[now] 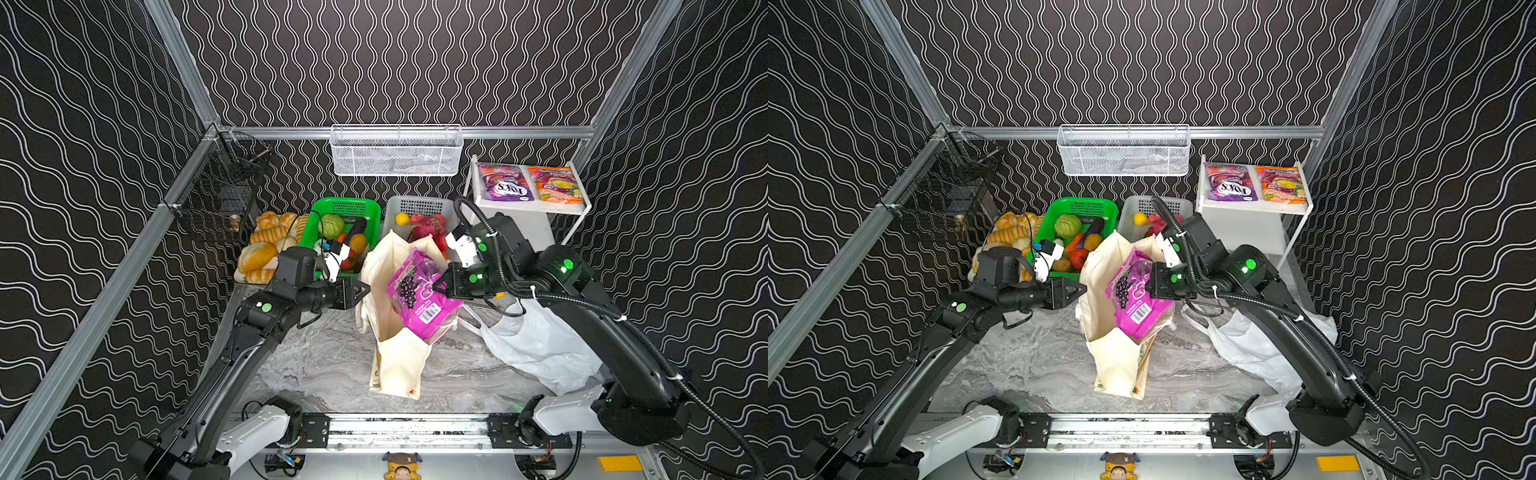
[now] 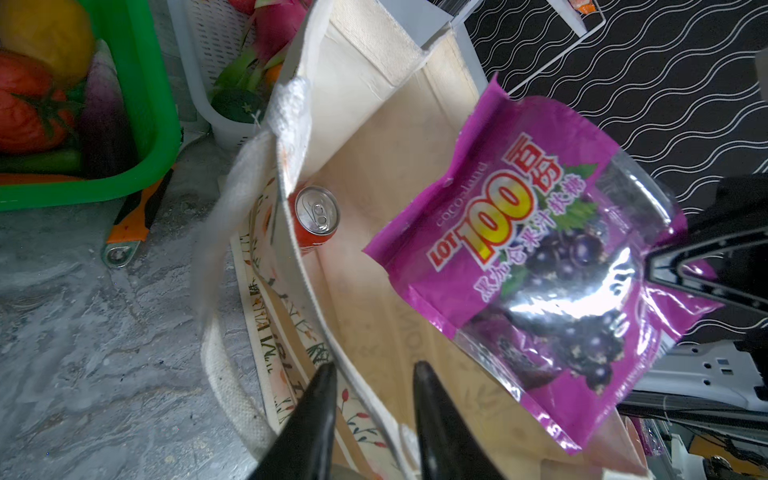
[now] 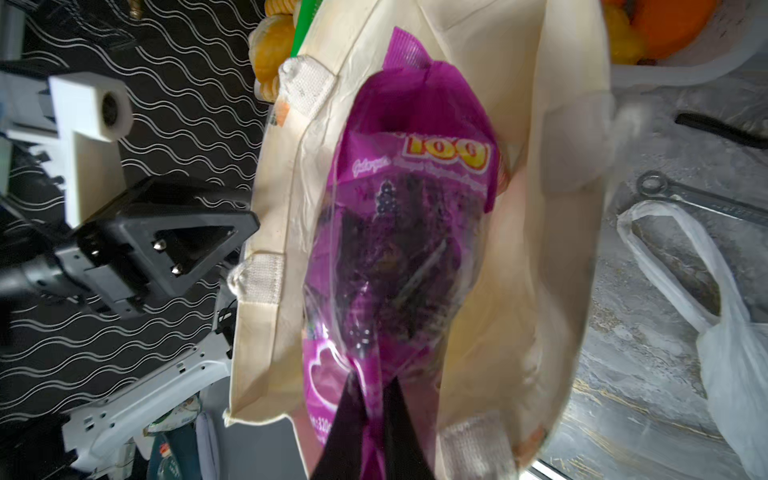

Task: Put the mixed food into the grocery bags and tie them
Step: 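Lower the purple snack bag into the tote bag with the right gripper, then release the snack bag and raise the right gripper out of the tote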

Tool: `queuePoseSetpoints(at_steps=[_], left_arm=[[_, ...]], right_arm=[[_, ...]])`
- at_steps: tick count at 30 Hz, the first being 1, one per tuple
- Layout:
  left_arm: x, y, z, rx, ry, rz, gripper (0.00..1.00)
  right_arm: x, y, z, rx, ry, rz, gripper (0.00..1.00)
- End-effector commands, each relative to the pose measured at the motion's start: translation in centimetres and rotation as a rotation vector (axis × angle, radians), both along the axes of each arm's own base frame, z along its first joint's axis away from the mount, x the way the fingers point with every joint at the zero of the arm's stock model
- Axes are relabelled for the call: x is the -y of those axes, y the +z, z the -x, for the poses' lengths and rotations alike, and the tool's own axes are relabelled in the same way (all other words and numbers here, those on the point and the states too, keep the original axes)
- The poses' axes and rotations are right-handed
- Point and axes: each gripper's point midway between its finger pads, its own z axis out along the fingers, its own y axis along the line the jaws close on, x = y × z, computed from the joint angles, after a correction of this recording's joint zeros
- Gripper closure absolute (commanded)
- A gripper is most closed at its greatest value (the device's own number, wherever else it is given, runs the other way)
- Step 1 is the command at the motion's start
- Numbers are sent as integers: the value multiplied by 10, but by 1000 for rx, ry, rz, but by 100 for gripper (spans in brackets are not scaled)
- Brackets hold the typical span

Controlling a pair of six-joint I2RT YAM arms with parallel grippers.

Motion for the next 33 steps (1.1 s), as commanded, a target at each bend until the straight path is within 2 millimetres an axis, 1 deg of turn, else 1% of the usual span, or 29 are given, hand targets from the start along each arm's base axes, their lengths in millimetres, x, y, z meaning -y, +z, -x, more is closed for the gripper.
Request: queuePoseSetpoints(at_steps=[1, 2, 4, 6, 7, 8, 9, 11, 13, 17, 20, 21, 23, 24, 26, 28, 30, 31, 33], left_arm=[[3, 5, 0, 2, -6, 28, 77], [3, 5, 0, -1, -6, 32, 81], [4, 5, -1, -10, 1, 49, 87], [6, 5, -2, -21, 17, 78, 93], [6, 5, -3, -23, 23, 89, 96], [6, 6, -3, -27, 31, 99, 98], [5, 6, -3, -28, 38, 104, 100], [5, 7, -4, -27, 49, 112, 100], [5, 8, -5, -24, 54, 120, 100], [6, 9, -6, -26, 57, 131, 100], [6, 9, -7, -31, 67, 140, 100], [6, 8, -8, -36, 71, 147, 100], [8, 6, -8, -43, 71, 168, 100], [8, 6, -7, -46, 71, 169, 100], [5, 4, -7, -46, 82, 159, 100], [4, 4, -8, -42, 92, 153, 100], [4, 6, -8, -41, 88, 157, 100], [5, 6, -8, -41, 86, 156, 100], [4, 6, -8, -39, 87, 145, 100]], right_arm=[[-8, -2, -3, 22, -8, 45, 100], [-16, -7, 2, 2, 10, 46, 100], [-27, -26, 12, -57, 30, 59, 100], [-27, -53, 18, -129, 23, 107, 100], [-26, -62, 18, -152, 7, 126, 100], [-29, -66, 21, -168, 9, 123, 100], [-38, -64, 25, -172, 28, 89, 100], [-56, -61, 33, -176, 69, 21, 100], [-65, -67, 36, -197, 79, 6, 100], [-67, -93, 40, -253, 59, 77, 100], [-71, -105, 41, -260, 51, 95, 100], [-73, -109, 39, -259, 51, 96, 100], [-70, -127, 34, -266, 17, 144, 100], [-70, -131, 34, -273, 16, 162, 100], [-74, -131, 31, -274, 13, 158, 100], [-84, -126, 33, -274, 40, 104, 99], [-102, -114, 45, -293, 141, -10, 76], [-108, -106, 51, -299, 181, -57, 71], [-108, -92, 53, -271, 208, -96, 63]])
